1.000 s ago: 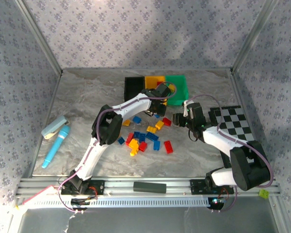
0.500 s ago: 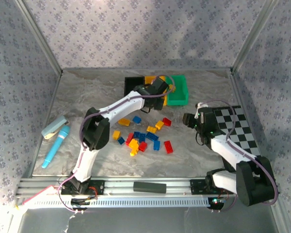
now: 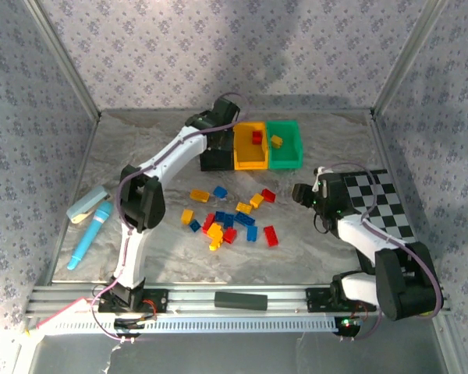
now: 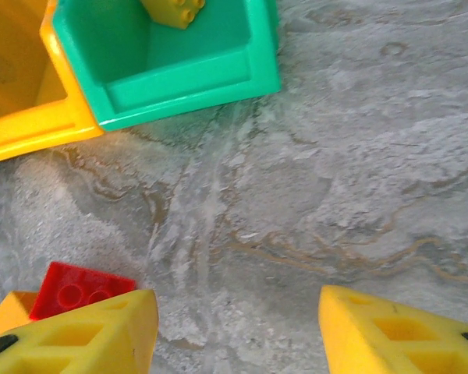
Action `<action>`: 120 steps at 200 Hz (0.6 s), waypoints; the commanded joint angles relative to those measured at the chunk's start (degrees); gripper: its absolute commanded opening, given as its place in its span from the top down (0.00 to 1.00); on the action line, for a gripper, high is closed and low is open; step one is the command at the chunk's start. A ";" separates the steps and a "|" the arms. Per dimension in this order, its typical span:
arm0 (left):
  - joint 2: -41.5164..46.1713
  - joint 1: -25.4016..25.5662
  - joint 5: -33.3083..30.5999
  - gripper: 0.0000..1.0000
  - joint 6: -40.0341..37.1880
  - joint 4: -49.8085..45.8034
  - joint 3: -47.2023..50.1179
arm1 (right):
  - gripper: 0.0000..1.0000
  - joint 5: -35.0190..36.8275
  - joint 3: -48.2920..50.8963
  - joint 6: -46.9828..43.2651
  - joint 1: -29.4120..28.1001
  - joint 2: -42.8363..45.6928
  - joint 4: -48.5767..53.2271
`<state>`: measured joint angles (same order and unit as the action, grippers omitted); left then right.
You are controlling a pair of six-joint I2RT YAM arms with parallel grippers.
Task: Sort the legos into containers by color
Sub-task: Place the lego in the container.
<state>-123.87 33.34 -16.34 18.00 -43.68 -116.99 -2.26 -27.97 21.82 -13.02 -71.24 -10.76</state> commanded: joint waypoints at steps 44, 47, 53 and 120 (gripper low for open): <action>-4.62 -0.53 -0.36 0.27 -3.68 -5.01 -7.32 | 0.41 -4.79 -8.46 -3.97 -7.04 -9.25 1.28; -3.90 -0.56 -0.30 0.27 -3.55 -4.27 -6.31 | 0.41 -5.13 -8.75 -3.98 -7.31 -9.71 1.23; -2.39 -0.43 -0.01 0.27 -3.41 -2.60 -3.91 | 0.41 -5.72 -9.22 -3.92 -7.91 -10.62 1.23; 17.41 0.47 1.00 0.27 -0.75 16.74 28.13 | 0.41 -12.30 -14.26 -0.19 -10.35 -20.08 1.70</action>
<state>-114.26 33.17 -15.38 16.19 -35.73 -95.02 -11.46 -39.11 20.27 -22.68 -88.92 -10.52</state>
